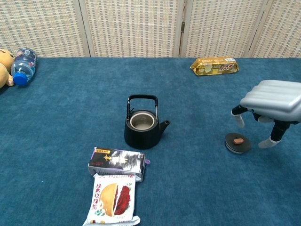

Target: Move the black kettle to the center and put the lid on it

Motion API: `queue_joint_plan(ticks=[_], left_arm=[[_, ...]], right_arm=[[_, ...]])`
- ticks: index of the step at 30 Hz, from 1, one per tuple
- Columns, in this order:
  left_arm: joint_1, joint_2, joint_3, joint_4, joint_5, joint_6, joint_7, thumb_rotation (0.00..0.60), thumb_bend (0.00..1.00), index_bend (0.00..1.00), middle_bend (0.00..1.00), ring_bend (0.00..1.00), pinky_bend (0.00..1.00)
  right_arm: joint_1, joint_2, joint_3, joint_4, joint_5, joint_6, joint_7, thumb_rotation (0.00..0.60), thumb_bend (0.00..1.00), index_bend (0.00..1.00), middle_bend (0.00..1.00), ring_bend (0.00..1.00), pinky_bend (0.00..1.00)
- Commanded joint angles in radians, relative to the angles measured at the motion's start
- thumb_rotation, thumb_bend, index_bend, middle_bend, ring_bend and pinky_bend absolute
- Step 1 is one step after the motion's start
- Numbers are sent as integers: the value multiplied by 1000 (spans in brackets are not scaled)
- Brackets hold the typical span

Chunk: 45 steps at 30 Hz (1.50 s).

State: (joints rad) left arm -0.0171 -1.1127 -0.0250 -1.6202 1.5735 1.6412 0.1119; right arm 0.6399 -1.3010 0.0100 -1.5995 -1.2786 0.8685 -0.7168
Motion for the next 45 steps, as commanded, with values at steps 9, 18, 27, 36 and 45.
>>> queue_joint_plan(ticks=[9, 18, 27, 36, 45], left_arm=[[12, 6, -8, 0, -24, 0, 10, 600, 559, 578, 578, 422, 584], [14, 11, -11, -2, -30, -7, 7, 600, 558, 578, 578, 422, 584], [16, 14, -15, -4, -37, -12, 2, 600, 559, 577, 578, 422, 584], [17, 17, -17, -5, -41, -16, -6, 600, 559, 578, 579, 422, 584], [16, 19, -17, -6, -41, -22, -5, 600, 559, 578, 579, 422, 584]], right_arm=[[27, -24, -11, 44, 7, -28, 14, 600, 14, 443, 1000, 1000, 1000], [47, -52, -17, 74, 23, -44, 4, 600, 14, 443, 1000, 1000, 1000], [64, -72, -23, 89, 40, -52, -8, 600, 13, 393, 1000, 1000, 1000], [78, -79, -29, 91, 56, -57, -17, 600, 9, 340, 1000, 1000, 1000], [84, -70, -45, 72, 63, -59, -23, 600, 9, 340, 1000, 1000, 1000]])
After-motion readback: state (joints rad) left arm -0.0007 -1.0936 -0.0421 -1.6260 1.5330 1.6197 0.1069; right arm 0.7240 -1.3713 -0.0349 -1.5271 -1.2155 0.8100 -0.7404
